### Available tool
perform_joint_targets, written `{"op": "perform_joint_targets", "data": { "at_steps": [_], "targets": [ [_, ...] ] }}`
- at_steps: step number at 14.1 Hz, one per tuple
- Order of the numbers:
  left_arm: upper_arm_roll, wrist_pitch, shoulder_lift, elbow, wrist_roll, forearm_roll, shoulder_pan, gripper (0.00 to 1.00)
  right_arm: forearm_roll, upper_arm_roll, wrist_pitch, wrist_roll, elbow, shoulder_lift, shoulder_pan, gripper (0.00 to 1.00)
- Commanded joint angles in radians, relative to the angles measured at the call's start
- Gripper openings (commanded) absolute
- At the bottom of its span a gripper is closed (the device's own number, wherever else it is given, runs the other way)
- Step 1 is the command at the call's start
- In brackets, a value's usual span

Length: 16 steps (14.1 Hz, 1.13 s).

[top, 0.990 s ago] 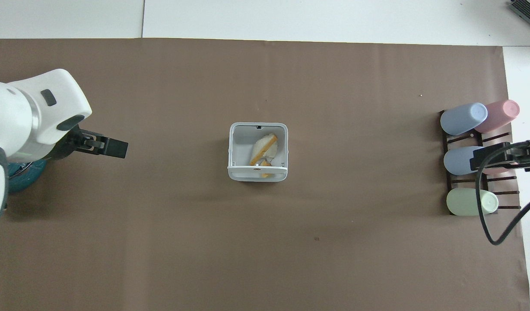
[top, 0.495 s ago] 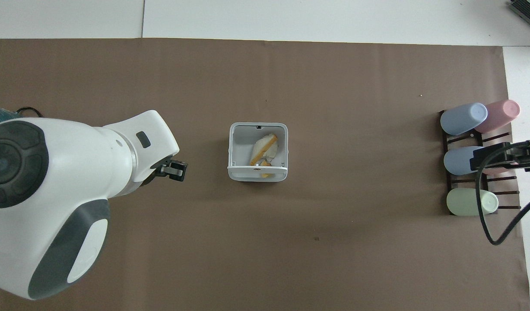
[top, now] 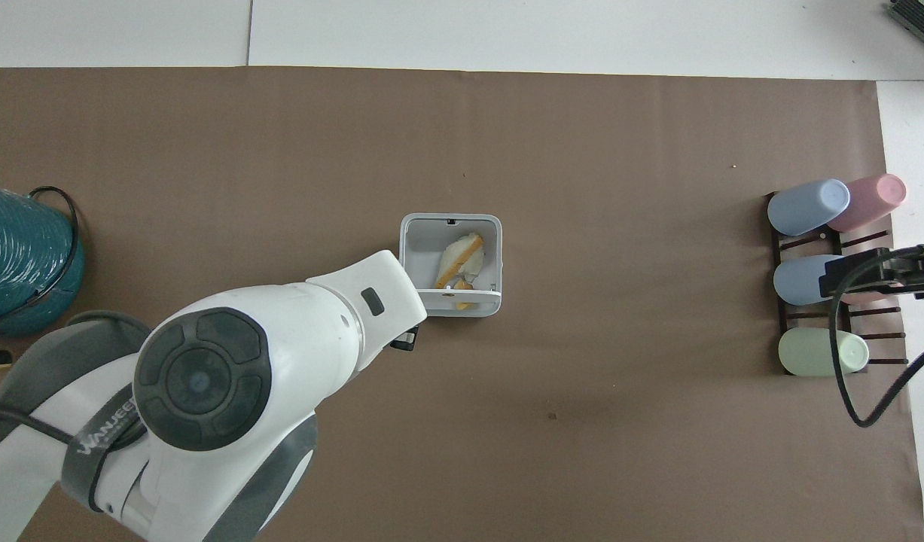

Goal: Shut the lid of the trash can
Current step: 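Push the raised lid down over the can with the left gripper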

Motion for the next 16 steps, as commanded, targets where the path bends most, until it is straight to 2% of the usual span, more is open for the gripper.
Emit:
{"op": "perform_joint_targets", "data": {
  "at_steps": [1,5,8,16],
  "targets": [
    [0.017,0.063,0.03,-0.011,-0.052,0.012,-0.065,0.0,0.001,0.002,-0.009,-0.012,-0.01,-0.015,-0.006,1.0],
    [0.017,0.155,0.115,0.013,-0.091,0.013,-0.093,0.0,0.001,0.002,-0.009,-0.012,-0.01,-0.015,-0.006,1.0],
    [0.019,0.168,0.193,0.102,-0.095,0.013,-0.088,0.0,0.001,0.002,-0.009,-0.012,-0.01,-0.015,-0.006,1.0],
    [0.019,0.309,0.259,0.108,-0.094,0.012,-0.059,0.0,0.001,0.002,-0.009,-0.012,-0.01,-0.015,-0.006,1.0]
  ]
}}
